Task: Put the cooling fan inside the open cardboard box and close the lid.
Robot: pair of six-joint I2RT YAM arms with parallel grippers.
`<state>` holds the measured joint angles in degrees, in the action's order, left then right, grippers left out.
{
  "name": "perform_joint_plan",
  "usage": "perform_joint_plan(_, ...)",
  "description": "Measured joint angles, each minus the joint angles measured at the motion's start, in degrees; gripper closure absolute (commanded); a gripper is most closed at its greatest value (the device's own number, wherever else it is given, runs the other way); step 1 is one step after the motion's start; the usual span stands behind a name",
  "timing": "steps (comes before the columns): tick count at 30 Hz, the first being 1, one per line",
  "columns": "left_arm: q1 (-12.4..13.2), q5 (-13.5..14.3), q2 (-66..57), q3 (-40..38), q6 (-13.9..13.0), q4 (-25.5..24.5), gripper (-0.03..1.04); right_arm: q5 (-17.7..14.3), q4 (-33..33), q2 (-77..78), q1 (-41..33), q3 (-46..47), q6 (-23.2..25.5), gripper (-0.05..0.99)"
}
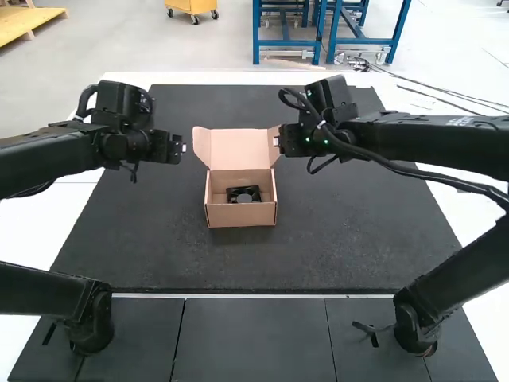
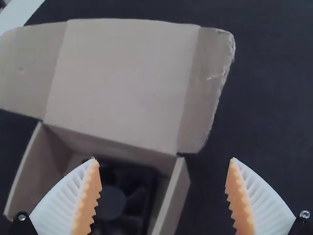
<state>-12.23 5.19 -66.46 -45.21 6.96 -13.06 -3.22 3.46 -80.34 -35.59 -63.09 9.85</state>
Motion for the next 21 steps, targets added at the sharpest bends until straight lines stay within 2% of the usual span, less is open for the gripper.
perform_joint_plan(4,0.0,0.5,-1.1,0.0,0.0,2.4,0.04,0.4,-1.6,-1.5,1.5,-0.2,0.0,0.35)
perform_joint_plan(10,0.0,2.4,-3.1,0.0,0.0,6.0,0.04,1.5,-3.8,-2.7,3.7,-0.4,0.0,0.17)
perform_joint_plan(16,0.1,4.4,-5.8,0.0,0.0,8.2,0.04,2.1,-4.1,-3.6,4.4,-1.2,-0.1,0.10)
perform_joint_plan(21,1.4,5.6,-7.4,0.0,0.0,9.4,0.04,2.6,-4.1,-3.8,4.4,-1.2,-0.2,0.04)
